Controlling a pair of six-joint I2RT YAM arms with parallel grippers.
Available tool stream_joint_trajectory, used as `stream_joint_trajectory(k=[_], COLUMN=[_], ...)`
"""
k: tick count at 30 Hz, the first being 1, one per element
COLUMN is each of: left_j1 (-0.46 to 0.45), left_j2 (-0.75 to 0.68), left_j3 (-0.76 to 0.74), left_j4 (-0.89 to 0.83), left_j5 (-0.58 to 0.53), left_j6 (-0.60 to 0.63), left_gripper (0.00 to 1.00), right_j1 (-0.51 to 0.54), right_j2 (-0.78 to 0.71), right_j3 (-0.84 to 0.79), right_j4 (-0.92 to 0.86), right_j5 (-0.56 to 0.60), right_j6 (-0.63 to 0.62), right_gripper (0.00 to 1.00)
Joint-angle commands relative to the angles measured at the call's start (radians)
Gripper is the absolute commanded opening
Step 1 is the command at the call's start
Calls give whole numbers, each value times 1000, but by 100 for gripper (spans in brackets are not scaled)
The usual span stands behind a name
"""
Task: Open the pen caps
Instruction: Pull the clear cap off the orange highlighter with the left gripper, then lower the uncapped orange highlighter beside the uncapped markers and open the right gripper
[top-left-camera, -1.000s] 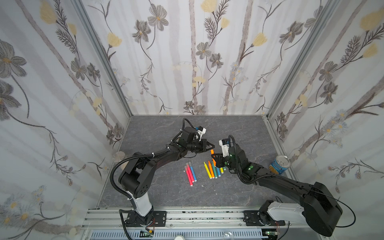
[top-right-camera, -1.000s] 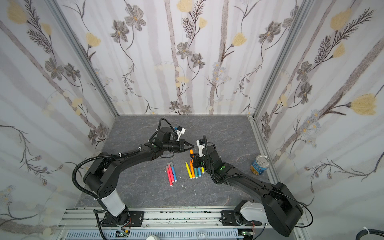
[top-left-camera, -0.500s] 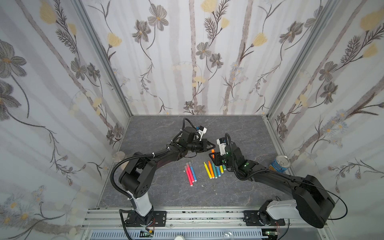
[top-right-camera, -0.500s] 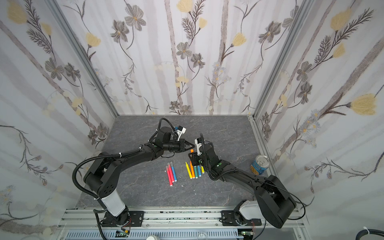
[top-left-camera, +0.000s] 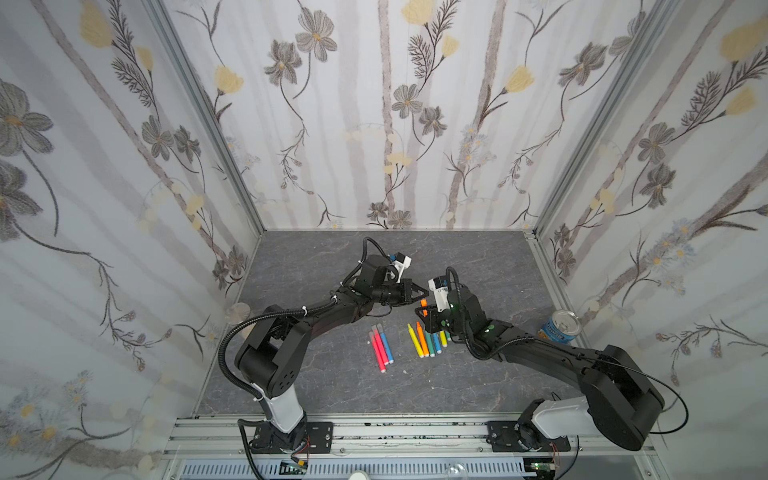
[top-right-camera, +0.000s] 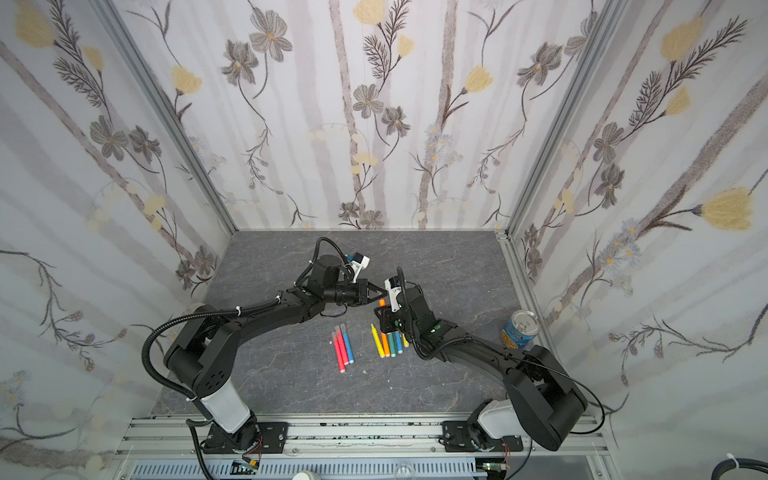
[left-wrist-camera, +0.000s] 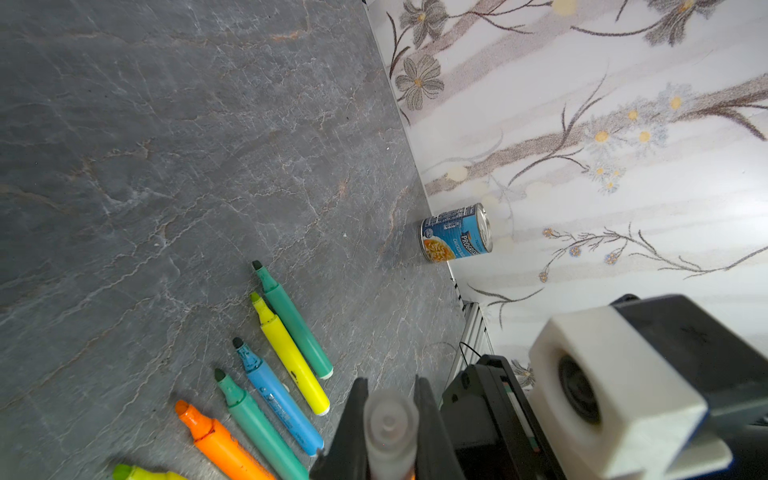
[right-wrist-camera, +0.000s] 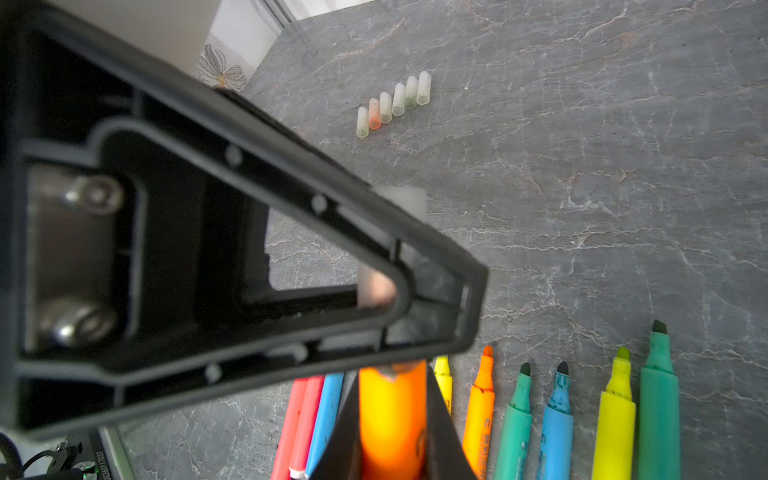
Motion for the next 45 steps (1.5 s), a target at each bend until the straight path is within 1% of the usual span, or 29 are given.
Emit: stream_joint_trajectory(k=[1,8,13,19,23,27,33,42,45], left_j1=[56,165,217,300,356,385,404,425,432], left_j2=[-13,-28,-39,-65,-76,-83,-86,-76,-75], left_j3=[-16,-50,-55,-80,-109,-135,-146,-150,-160], left_j4=[22,19,3,-18,-25,-23,-16,-5,-1], left_j5=[-146,-145,-147,-140,-121,-109,-101,-91,-90], left_j6=[32,50,66,88,99,102,106,105,108], left_gripper=[0,0,0,0,0,0,0,0,0], right_j1=[7,81,157,206,237,262,280,295,299], right_j2=[-19,-72,-84,-36,30,107,210,314,333], right_j3=[-35,-87,-110,-116,-73,1,127,204,220], right_j4=[-19,-54,-56,-23,-24,-87,-221,-289,-304], right_j5=[12,86,127,142,159,208,304,335,345], right_j6=[10,22,47,87,102,107,118,119,119], right_gripper=[0,0,0,0,0,0,0,0,3])
